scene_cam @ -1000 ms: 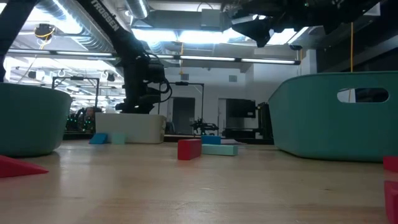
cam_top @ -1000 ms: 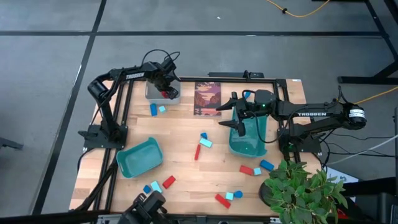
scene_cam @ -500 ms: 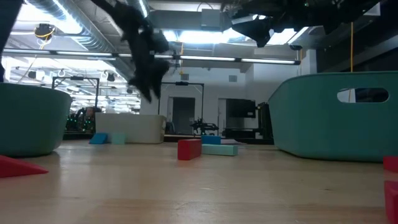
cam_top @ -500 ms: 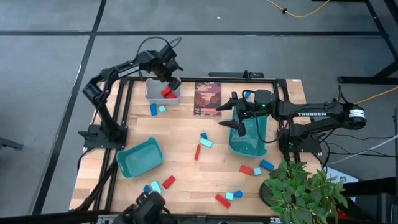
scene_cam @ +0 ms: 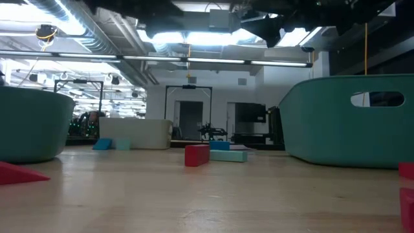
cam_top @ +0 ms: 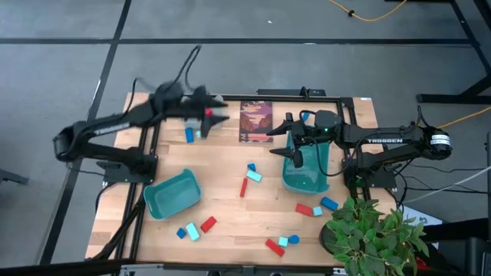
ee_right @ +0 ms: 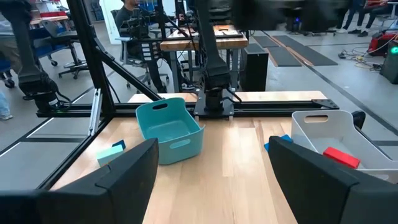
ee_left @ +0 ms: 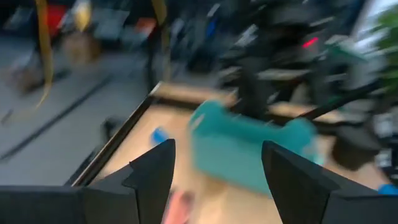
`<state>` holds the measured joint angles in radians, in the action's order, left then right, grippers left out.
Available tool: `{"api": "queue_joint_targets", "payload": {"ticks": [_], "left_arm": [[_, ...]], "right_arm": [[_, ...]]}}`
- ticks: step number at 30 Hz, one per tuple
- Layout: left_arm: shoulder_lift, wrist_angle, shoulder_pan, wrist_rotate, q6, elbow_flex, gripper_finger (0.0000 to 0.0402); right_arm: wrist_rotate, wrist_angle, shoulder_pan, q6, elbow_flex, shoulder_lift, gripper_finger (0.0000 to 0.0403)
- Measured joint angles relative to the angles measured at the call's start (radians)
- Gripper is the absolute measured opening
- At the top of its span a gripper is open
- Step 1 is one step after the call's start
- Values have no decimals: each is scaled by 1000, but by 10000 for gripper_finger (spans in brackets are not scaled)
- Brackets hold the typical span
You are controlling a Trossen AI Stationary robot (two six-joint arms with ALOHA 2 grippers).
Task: Sort & place blocks by color
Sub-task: Put the red block into the gray bin
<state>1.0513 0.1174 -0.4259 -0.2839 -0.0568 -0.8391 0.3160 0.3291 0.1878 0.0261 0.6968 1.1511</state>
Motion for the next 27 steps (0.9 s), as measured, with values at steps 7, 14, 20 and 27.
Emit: {"api": "queue_joint_targets", "payload": {"ticks": [7,14,20,27], "left_arm": [[-146,447,145,6,-3,340,229],[-165,655,178,5,33,471,229],[-164,656,178,6,33,471,229],[-164,655,178,11,33,471,229]], "right_arm": [[2,12,0,18,0,0,307],[1,12,0,20,0,0,307],[1,14,0,20,0,0,307],[0,14,0,16,0,0,307]]}}
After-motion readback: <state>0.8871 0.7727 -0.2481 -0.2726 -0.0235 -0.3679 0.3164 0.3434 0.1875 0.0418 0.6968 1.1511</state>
